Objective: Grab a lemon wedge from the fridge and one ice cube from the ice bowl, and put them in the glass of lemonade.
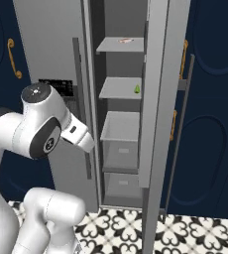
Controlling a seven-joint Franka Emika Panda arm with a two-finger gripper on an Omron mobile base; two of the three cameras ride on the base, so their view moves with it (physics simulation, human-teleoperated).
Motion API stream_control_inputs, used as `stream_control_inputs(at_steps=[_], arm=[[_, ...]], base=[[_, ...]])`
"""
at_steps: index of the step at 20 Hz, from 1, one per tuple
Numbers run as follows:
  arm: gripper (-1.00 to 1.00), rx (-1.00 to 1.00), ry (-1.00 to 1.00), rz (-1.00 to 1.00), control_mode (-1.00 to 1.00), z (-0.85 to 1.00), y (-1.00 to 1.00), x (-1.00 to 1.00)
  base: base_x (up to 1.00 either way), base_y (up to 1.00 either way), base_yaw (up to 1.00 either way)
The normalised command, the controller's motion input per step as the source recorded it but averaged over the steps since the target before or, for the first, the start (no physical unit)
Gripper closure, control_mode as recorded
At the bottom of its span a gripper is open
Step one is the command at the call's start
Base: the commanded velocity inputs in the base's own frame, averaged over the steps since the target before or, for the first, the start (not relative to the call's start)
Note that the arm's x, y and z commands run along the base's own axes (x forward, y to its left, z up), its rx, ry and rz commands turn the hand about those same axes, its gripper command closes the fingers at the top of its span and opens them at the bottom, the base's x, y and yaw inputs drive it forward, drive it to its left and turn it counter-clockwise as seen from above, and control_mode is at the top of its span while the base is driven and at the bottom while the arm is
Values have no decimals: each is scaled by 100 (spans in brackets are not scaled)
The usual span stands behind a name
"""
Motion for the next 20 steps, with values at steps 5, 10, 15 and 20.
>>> stream_control_inputs(at_steps=[5,10,15,20], arm=[[-100,-12,-26,0,-100,3,25,-10],[-100,0,0,0,-100,0,-1,0],[-100,0,0,0,100,0,-2,1],[-100,0,0,0,100,0,0,0]], base=[[0,0,0],[0,0,0],[12,-8,0],[52,-6,0]])
